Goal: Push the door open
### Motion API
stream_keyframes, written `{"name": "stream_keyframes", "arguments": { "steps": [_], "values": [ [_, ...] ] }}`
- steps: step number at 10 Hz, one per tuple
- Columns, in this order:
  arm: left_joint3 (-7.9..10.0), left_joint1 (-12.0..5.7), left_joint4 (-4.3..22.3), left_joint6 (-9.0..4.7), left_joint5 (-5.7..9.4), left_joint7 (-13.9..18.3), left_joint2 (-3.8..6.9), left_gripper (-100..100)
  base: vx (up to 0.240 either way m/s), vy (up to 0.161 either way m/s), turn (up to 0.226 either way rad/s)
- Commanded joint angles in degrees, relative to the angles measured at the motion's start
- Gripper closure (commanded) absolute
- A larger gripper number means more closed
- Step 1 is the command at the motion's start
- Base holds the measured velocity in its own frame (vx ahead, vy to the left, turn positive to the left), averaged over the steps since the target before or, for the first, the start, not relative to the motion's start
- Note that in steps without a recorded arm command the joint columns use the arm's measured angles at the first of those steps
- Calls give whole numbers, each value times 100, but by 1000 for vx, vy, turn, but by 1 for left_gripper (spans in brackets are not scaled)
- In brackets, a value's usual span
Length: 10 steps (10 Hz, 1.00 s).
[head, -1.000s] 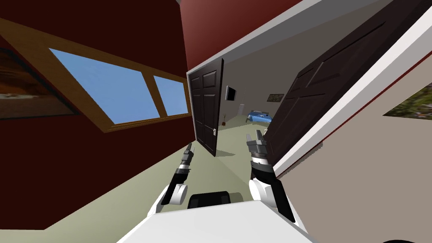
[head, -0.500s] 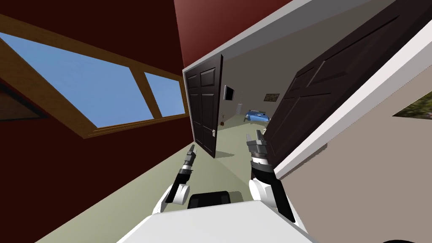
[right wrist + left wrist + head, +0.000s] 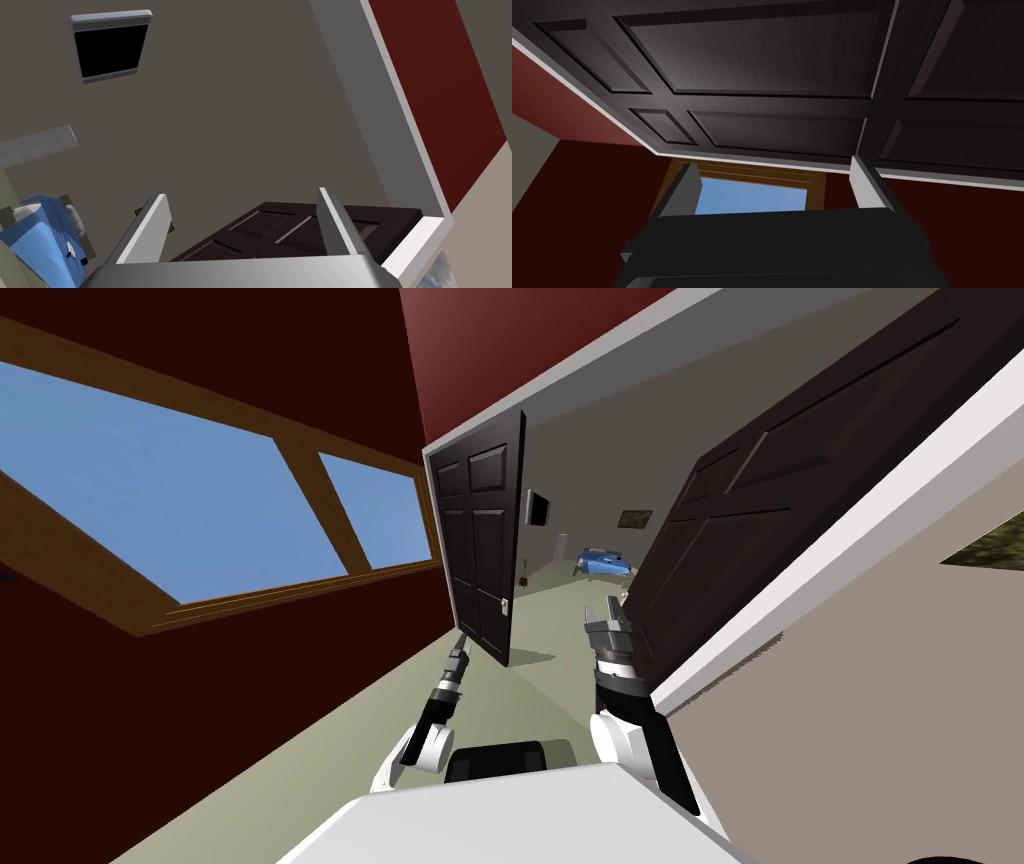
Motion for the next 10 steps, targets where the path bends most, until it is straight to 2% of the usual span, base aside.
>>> {"name": "stream_keyframes", "arguments": {
  "steps": [1,4,5,10],
  "values": [
    [-68,-90,203,-49,25,-10,-7,-100,86,47,-96],
    [-189,-237,543,-124,71,-23,-25,-100,83,52,-75],
    [-270,-335,770,-174,101,-31,-37,-100,122,46,-132],
    [-464,-570,1316,-295,175,-52,-80,-100,96,61,-87]
  ]
}}
